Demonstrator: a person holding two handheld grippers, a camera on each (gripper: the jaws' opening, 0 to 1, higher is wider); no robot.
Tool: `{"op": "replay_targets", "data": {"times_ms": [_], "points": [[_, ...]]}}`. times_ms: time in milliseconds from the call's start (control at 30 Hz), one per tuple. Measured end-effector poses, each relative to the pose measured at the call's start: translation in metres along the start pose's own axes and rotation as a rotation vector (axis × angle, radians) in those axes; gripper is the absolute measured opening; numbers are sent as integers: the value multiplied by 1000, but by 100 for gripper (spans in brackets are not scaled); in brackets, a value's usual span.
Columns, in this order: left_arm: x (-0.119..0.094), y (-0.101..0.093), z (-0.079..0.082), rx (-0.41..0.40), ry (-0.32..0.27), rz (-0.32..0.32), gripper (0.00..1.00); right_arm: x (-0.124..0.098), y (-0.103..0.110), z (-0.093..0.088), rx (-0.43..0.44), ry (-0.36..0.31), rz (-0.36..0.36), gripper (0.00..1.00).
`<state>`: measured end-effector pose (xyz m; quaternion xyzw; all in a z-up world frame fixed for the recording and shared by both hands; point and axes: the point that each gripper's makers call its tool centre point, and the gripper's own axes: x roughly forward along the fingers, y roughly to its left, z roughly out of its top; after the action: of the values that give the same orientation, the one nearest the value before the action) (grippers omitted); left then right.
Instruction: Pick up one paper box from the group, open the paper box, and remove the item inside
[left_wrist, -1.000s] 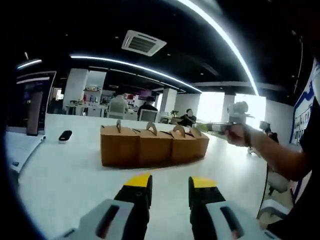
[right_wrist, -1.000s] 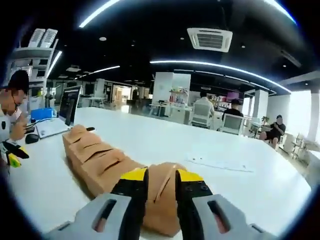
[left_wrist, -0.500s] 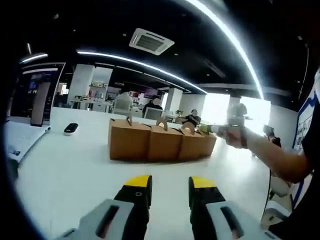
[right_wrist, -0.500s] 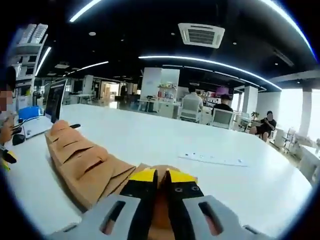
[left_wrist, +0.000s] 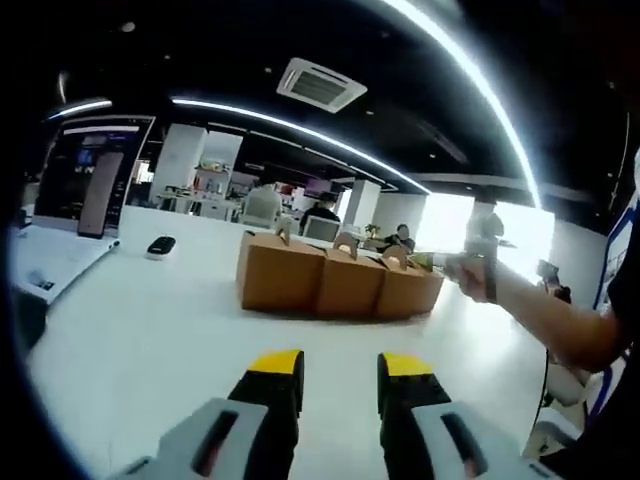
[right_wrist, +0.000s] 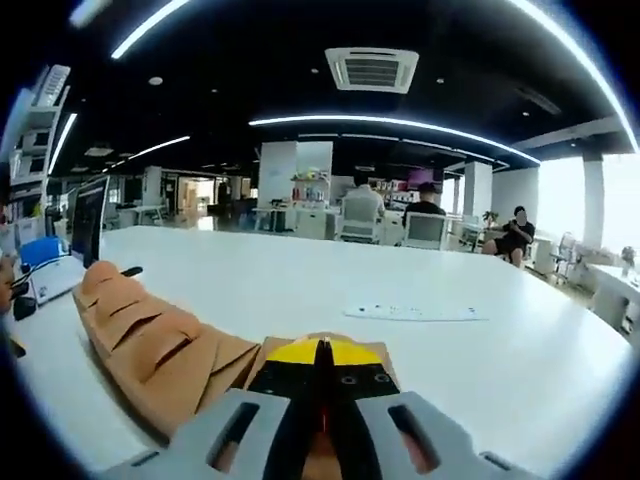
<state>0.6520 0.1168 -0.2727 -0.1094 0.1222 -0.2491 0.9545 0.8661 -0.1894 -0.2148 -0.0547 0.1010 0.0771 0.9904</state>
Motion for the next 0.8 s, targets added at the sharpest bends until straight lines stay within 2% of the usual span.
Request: {"op": "replay_targets", "data": {"times_ms": [267,500,800], "points": [[-3,5,9,11,-28,14,31,4,-7,5,-9,-14,-1,2],[-3,4,8,10,-23,15,31,0,-14,6,1,-25,1,2],[-3,3,12,12,-31,29,31,-13,-23,23,3,-75,-12,2]]}}
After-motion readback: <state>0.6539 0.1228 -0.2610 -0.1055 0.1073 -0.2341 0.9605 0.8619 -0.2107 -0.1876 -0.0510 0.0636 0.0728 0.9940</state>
